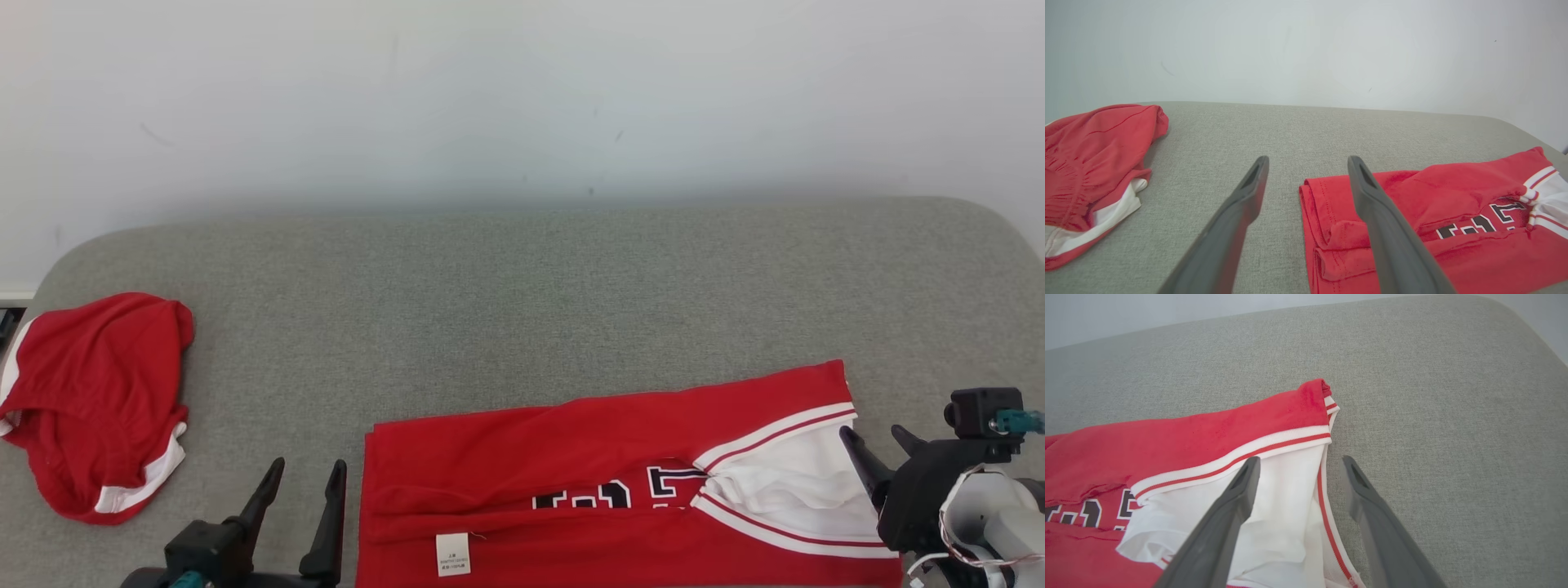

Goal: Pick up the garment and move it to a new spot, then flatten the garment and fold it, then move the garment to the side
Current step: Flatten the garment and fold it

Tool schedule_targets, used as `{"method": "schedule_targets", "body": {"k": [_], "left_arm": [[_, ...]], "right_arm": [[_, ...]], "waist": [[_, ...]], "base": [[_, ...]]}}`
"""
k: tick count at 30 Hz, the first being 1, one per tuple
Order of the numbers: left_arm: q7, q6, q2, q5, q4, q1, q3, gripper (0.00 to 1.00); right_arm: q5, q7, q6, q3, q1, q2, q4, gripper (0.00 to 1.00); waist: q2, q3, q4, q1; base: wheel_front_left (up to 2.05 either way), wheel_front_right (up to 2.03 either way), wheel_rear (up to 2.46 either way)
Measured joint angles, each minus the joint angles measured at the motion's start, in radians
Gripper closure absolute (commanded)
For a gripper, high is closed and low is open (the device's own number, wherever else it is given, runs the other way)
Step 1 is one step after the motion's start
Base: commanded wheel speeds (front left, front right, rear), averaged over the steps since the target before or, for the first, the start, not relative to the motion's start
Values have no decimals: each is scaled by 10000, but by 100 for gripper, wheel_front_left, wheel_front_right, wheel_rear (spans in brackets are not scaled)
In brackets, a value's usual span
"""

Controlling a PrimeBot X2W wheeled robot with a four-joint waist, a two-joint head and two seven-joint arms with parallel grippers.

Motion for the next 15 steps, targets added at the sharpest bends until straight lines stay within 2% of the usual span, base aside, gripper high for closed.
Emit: {"method": "schedule_targets", "body": {"k": [3, 15], "left_arm": [[0, 2, -2, 113, -282, 146, 280, 0], [-2, 8, -370, 828, -901, 514, 1225, 0]], "right_arm": [[-23, 357, -117, 92, -227, 56, 228, 0], [130, 1549, -121, 314, -828, 527, 1432, 0]], "waist": [[0, 53, 87, 0], [0, 421, 276, 1]], "base": [[0, 0, 0], [0, 0, 0]]}}
